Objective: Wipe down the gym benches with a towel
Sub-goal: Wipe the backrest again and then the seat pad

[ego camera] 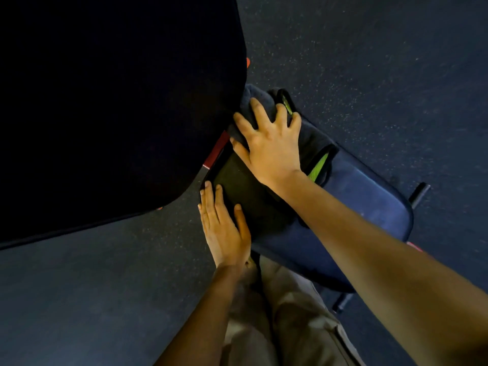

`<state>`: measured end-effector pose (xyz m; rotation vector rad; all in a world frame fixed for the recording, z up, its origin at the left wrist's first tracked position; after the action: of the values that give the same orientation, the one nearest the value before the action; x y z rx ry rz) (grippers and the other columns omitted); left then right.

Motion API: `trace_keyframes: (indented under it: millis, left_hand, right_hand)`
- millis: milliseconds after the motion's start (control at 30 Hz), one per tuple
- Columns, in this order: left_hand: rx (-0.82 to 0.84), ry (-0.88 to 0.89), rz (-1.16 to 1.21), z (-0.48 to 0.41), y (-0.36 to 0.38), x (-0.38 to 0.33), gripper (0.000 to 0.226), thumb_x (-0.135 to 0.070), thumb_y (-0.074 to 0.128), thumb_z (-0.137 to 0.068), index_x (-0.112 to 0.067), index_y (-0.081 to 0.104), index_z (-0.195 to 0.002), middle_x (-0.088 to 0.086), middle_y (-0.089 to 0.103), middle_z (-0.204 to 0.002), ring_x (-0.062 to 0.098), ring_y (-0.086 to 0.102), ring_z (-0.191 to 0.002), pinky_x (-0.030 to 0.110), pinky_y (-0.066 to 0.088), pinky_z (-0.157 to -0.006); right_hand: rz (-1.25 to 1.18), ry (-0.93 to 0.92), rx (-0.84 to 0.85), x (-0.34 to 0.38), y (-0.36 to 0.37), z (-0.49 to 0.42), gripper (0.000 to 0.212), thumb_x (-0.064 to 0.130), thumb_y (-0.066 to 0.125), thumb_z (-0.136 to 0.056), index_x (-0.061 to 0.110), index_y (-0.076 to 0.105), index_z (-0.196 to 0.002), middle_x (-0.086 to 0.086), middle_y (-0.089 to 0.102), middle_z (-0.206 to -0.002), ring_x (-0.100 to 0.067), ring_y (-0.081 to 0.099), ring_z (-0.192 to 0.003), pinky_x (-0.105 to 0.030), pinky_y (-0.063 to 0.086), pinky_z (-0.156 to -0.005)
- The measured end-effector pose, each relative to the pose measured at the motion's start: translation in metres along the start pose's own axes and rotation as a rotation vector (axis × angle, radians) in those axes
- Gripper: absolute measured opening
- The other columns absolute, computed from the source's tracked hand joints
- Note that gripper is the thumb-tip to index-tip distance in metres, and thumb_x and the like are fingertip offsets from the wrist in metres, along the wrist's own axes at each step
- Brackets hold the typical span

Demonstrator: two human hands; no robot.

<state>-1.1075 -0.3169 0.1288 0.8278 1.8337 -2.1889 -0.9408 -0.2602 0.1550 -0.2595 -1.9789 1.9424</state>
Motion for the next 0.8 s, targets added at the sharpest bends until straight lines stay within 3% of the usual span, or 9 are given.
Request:
trace_keyframes:
  millis: [200,333,500,567,633,733,800]
  left_hand:
    - [0.028,0.032,0.057,0.020,-0.004,0.014,0.053,-0.024,0.035,-0.095,0.000,0.033,-0.142,0.011,0.022,-0.152,0.013,0.007,-0.141,0.020,-0.002,-0.116]
    - [0.050,0.034,0.096,0.038,-0.005,0.029,0.053,-0.025,0.034,-0.095,-0.004,0.029,-0.144,0.004,0.016,-0.152,0.009,0.005,-0.141,0.023,0.002,-0.116]
    - [0.034,-0.026,0.313,0.056,-0.004,0.043,0.049,-0.020,0.036,-0.096,-0.006,0.033,-0.143,0.004,0.025,-0.152,0.007,0.017,-0.140,0.034,0.022,-0.115]
    - [-0.039,-0.200,0.501,0.059,-0.007,0.049,0.045,-0.017,0.040,-0.098,-0.010,0.036,-0.142,0.005,0.036,-0.148,0.009,0.033,-0.135,0.032,0.032,-0.111]
    - [-0.120,-0.551,0.800,0.065,-0.006,0.061,0.041,-0.021,0.041,-0.099,-0.014,0.042,-0.139,0.010,0.048,-0.140,0.016,0.048,-0.124,0.037,0.043,-0.103]
    - [-0.058,-0.965,1.418,0.072,0.008,0.058,0.049,-0.045,0.030,-0.100,-0.016,0.047,-0.136,0.009,0.056,-0.130,0.024,0.054,-0.119,0.040,0.045,-0.097]
    - [0.001,-1.115,1.581,0.075,0.010,0.061,0.060,-0.056,0.019,-0.098,-0.016,0.049,-0.132,0.009,0.058,-0.127,0.026,0.054,-0.116,0.040,0.043,-0.093]
  right_hand:
    - [-0.025,0.042,-0.033,0.029,0.001,0.033,0.052,0.047,0.038,-0.088,0.024,0.060,-0.128,-0.014,0.054,-0.137,-0.048,0.053,-0.112,-0.060,0.042,-0.089]
    - [-0.029,-0.020,-0.044,0.053,0.004,0.057,0.050,0.047,0.040,-0.089,0.026,0.058,-0.130,-0.013,0.053,-0.138,-0.047,0.052,-0.113,-0.060,0.041,-0.090]
    - [-0.014,-0.127,-0.016,0.073,0.005,0.075,0.048,0.048,0.043,-0.091,0.028,0.056,-0.132,-0.012,0.054,-0.137,-0.046,0.053,-0.111,-0.059,0.041,-0.090]
    - [-0.008,-0.185,-0.013,0.076,0.005,0.080,0.047,0.048,0.045,-0.091,0.028,0.057,-0.132,-0.011,0.054,-0.136,-0.046,0.053,-0.110,-0.059,0.042,-0.090]
    - [0.024,-0.308,0.006,0.083,0.008,0.092,0.048,0.050,0.046,-0.091,0.030,0.056,-0.133,-0.010,0.053,-0.137,-0.045,0.052,-0.110,-0.057,0.041,-0.090]
    - [0.072,-0.527,0.065,0.094,0.016,0.129,0.051,0.052,0.054,-0.087,0.032,0.055,-0.133,-0.010,0.049,-0.141,-0.045,0.048,-0.113,-0.059,0.040,-0.091]
    - [0.092,-0.605,0.075,0.085,0.017,0.161,0.052,0.051,0.060,-0.083,0.031,0.057,-0.131,-0.011,0.048,-0.142,-0.045,0.042,-0.116,-0.059,0.040,-0.092]
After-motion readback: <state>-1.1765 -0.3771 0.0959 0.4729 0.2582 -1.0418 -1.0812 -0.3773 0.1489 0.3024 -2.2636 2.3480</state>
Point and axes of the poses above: each hand's wrist, its own z-axis away from the middle knuckle, its own y-axis out of the palm, x = y × z, the point moved 7 cm from there along -z, towards the middle knuckle
